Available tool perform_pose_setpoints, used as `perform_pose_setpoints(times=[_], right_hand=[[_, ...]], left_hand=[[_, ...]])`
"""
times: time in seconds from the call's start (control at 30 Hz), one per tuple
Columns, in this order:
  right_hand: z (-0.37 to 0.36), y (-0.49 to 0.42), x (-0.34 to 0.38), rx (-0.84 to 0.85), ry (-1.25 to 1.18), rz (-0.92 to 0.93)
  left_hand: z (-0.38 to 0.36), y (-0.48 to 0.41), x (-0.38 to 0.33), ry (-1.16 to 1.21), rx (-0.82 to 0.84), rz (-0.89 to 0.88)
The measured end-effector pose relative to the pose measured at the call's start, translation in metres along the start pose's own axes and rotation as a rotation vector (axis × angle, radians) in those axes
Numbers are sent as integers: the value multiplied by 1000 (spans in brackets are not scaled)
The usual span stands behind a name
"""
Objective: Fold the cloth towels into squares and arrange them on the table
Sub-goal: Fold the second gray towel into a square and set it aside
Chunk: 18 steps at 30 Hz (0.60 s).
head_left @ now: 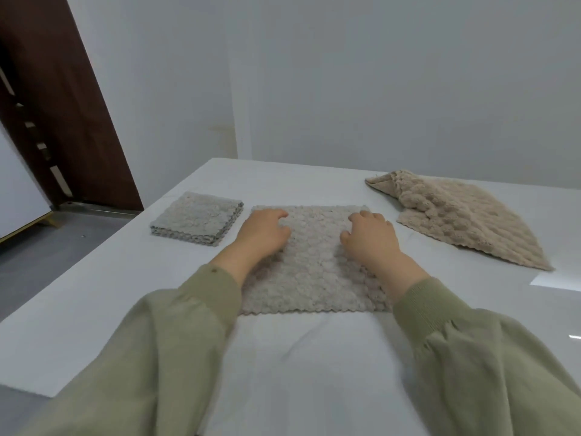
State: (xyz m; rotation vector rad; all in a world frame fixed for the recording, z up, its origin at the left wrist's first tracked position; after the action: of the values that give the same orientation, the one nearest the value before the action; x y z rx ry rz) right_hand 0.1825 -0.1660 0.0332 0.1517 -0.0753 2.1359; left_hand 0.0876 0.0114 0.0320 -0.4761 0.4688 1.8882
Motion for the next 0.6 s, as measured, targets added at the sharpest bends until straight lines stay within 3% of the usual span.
perform_pose_setpoints(times=[0.1,0.23,0.43,0.6], right_hand=[[-5,-26,-9,55,-76,-26],[-17,-45,-15,-29,-54,0],[-15,-88,-21,-67,-128,-90],[-30,-92,-28,-217,-197,-85]], left_hand=[[-11,-25,13,-110,-95,31],[-14,-33,17,-241,-251,55],[5,-62,20,-334,-218,80],[12,-71,30,-263,-165,41]])
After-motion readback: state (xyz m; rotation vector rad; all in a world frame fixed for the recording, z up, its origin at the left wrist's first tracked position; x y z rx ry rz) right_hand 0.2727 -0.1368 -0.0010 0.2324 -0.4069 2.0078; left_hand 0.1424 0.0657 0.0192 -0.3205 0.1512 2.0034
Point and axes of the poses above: each hand's wrist, its own y-axis away from the middle knuckle, its own z-axis out of the back of the hand, x = y × z, the point moved 2 cm from there along -y, towards the middle knuckle, and after that the axes turned 11 degrees about x, right-handed, at the moved point
